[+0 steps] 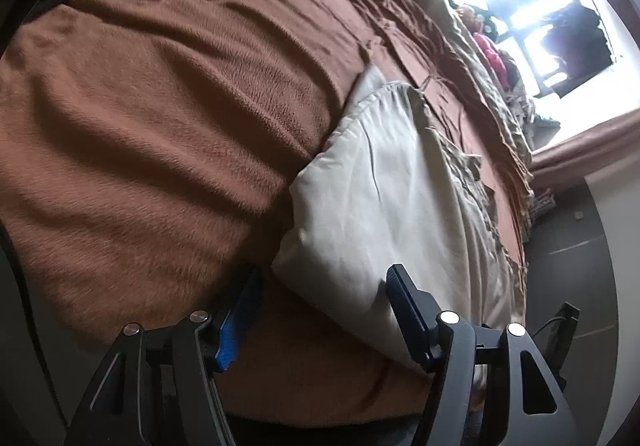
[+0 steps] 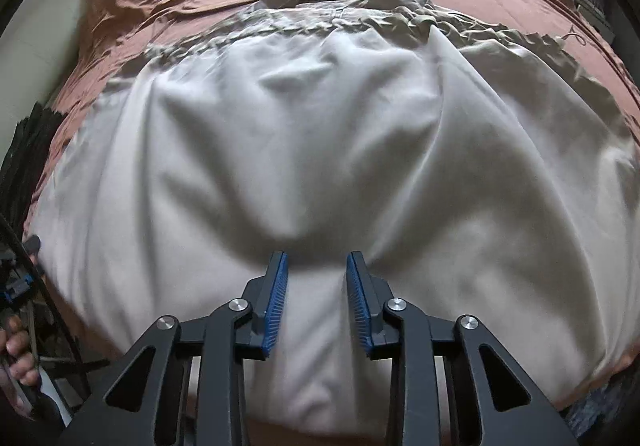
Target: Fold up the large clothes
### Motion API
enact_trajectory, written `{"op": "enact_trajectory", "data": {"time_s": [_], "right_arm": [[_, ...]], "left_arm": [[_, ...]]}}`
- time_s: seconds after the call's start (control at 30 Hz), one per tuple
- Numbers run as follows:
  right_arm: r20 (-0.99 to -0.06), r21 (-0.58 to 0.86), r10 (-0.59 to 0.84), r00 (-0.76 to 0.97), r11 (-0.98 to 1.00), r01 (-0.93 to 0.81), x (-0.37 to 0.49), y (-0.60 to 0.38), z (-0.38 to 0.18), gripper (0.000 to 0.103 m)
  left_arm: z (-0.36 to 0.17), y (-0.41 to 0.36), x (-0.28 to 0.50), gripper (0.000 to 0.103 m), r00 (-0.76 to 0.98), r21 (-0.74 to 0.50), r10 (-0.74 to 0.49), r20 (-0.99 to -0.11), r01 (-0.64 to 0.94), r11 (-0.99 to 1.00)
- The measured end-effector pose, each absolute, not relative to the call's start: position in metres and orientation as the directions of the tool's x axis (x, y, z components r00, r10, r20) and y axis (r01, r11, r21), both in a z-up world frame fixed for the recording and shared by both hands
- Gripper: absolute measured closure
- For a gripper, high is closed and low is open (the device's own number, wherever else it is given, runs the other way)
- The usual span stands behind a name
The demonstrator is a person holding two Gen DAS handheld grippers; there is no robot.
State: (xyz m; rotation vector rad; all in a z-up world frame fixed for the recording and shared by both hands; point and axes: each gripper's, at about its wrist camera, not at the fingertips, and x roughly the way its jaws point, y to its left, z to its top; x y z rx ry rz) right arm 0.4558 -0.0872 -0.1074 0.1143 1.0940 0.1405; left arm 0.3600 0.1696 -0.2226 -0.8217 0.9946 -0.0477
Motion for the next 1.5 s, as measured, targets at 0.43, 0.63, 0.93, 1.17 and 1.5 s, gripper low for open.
{"op": "enact_trajectory", "data": {"time_s": [0.43,0.63,0.93,1.17,1.5], "right_arm": [[-0.871,0.141,0.142,0.471,0.989,-0.038,0.562,-0.086,-0.116,0.095],[-0.872,0.124,0.122,0.474,0.992,-0.026,0.598,-0.082,-0.122,0.096],[-0.866,0.133,0.116,0.487,0.991,-0.001,0.63,-0.08,-0.126,0.097],[-0.83,0.216,0.201,0.52,0.976,-0.031,0.598,-0.089,-0.099,0.096],[-0.808,0.294,0.279,0.518,0.954,-0.055,0.488,-0.101,-0.079,0.096]], "left_arm": [[-0.228,0.172,0.371,0.045,0.561,-0.621,-0.347,-0.752,-0.425,0.658],[-0.23,0.174,0.371,0.045,0.544,-0.619,-0.348,-0.763,-0.461,0.636],[-0.23,0.174,0.366,0.059,0.554,-0.613,-0.332,-0.764,-0.459,0.643],[-0.23,0.181,0.36,0.083,0.588,-0.695,-0.402,-0.702,-0.443,0.566],[-0.175,0.167,0.359,0.086,0.676,-0.782,-0.464,-0.572,-0.279,0.557]]}}
